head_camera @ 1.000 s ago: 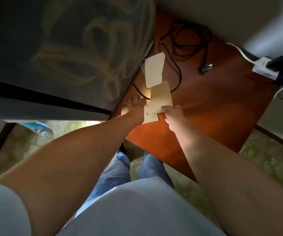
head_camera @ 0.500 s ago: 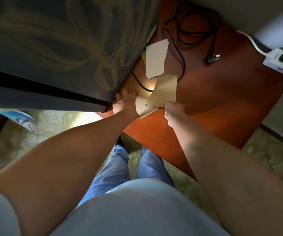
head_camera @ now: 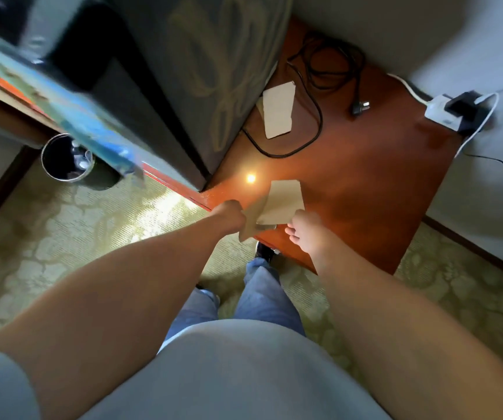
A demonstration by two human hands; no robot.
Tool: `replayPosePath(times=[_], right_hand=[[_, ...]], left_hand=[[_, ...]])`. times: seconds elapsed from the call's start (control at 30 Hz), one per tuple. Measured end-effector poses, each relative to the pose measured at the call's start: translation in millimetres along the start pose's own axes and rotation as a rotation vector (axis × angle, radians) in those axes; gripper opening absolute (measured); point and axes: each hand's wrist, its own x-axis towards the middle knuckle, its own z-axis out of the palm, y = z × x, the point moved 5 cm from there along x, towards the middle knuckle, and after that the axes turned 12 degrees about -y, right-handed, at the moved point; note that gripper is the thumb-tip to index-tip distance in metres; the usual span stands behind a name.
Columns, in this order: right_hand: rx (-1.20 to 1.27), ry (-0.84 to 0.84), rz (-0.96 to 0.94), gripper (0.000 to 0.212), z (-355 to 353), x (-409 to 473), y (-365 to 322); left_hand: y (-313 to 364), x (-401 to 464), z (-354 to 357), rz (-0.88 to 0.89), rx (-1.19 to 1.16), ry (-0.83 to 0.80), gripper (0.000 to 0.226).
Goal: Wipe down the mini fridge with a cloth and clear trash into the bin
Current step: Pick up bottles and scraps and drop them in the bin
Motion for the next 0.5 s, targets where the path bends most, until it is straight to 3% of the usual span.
replayPosePath(times=[0.13,0.2,0.3,0.5], right_hand=[[-0.111,-0.032,0.056,0.042,43.2,-32.5,40.3],[-0.164,-0.074,0.073,0.046,69.0,-40.3,57.4],[-0.240,-0.113,0.068,0.028,117.3,-47.0,73.3],[-0.410,-0.223,-0.081,0.021,233.9,-54.7,77.3]], left_hand=[[-37.7,-36.6,0.8,0.072,-0.117,-0.146,0.025],[-67.2,-54.1,-8.2,0.072,-0.162,-0.146,0.025],[-123.3,-75.4,-24.0,0.044,-0.230,-0.142,0.022],[-255.3,-102.7,-63.2,-0.048,-0.496,0.111,0.027]])
